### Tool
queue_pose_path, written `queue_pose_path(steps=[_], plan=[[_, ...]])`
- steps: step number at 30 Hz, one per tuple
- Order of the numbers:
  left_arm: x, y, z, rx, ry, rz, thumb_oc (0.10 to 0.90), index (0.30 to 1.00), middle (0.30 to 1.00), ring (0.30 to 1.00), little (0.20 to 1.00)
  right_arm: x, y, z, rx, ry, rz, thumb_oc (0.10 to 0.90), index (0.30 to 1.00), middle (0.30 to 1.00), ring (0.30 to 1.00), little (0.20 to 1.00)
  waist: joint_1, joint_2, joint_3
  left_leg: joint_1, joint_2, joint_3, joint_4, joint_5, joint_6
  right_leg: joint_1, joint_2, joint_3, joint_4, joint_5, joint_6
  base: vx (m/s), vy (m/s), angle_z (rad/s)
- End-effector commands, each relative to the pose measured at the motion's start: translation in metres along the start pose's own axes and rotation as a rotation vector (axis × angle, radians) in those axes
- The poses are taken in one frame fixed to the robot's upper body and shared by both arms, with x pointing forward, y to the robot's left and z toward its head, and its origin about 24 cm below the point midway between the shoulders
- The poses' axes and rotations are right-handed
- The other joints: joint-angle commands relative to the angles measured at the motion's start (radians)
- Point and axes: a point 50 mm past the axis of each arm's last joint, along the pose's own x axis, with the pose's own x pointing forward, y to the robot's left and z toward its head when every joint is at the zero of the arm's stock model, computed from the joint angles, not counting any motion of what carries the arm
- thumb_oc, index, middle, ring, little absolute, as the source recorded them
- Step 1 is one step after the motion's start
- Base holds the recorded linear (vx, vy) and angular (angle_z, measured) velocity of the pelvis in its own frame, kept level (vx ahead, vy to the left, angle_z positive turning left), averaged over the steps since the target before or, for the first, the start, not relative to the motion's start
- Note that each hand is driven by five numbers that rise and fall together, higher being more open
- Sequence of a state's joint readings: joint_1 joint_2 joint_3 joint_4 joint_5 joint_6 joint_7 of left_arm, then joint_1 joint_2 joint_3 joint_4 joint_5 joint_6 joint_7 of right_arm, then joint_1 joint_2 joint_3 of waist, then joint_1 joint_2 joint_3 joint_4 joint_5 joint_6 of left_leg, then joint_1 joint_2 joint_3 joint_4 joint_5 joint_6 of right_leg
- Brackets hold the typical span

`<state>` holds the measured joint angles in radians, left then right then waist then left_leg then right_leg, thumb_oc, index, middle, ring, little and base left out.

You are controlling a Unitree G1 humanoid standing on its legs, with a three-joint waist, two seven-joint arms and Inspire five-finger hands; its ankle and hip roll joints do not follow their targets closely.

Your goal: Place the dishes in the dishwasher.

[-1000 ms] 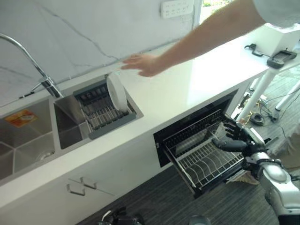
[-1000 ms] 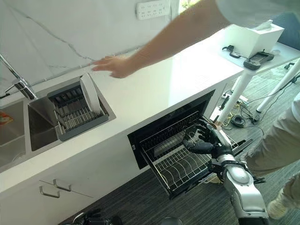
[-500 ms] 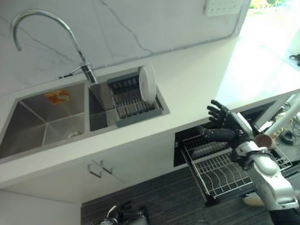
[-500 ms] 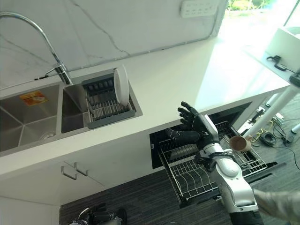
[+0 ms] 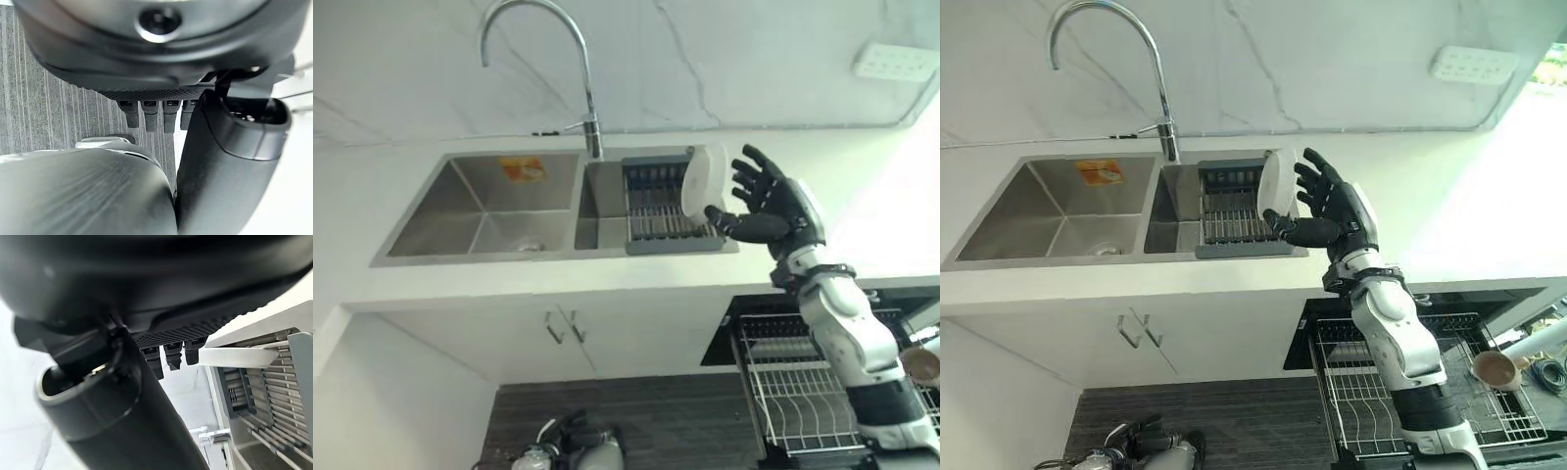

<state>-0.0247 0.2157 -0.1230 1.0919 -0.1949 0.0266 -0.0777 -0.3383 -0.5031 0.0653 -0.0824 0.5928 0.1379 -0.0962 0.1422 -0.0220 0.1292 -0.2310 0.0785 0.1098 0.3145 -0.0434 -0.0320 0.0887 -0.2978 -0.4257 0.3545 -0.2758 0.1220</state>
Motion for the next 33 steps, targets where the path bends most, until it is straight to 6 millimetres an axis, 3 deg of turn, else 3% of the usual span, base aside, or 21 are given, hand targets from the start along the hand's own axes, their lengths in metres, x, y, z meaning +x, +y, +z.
queue_pose_path(steps=[1, 13, 33], plan=[[-0.031, 0.034, -0.098, 0.101, 0.376, 0.107, 0.800, 0.900, 0.900, 0.900, 0.900, 0.017, 0.000, 0.059, 0.041, -0.306, -0.052, 0.800, 0.900, 0.900, 0.900, 0.900, -0.002, -0.003, 0.001, 0.113, 0.068, 0.010, -0.014, -0.126, -0.050, -0.033, -0.001, 0.018, -0.054, 0.095, 0.047, 0.02, 0.005, 0.22], [-0.029, 0.033, -0.092, 0.128, 0.374, 0.098, 0.800, 0.900, 0.900, 0.900, 0.900, 0.040, -0.007, 0.073, 0.027, -0.339, -0.175, 0.800, 0.900, 0.900, 0.900, 0.900, 0.038, 0.000, -0.011, 0.108, 0.065, -0.006, -0.014, -0.118, -0.052, -0.018, -0.007, -0.004, -0.054, 0.092, 0.050, 0.01, -0.001, 0.03], [-0.026, 0.037, -0.079, 0.181, 0.349, 0.077, 0.800, 0.900, 0.900, 0.900, 0.900, 0.058, -0.026, 0.091, -0.107, -0.329, -0.254, 0.800, 0.900, 0.900, 0.900, 0.900, 0.063, -0.001, -0.009, 0.114, 0.066, -0.018, -0.014, -0.115, -0.059, 0.005, -0.012, -0.017, -0.054, 0.089, 0.056, 0.01, 0.000, 0.03]])
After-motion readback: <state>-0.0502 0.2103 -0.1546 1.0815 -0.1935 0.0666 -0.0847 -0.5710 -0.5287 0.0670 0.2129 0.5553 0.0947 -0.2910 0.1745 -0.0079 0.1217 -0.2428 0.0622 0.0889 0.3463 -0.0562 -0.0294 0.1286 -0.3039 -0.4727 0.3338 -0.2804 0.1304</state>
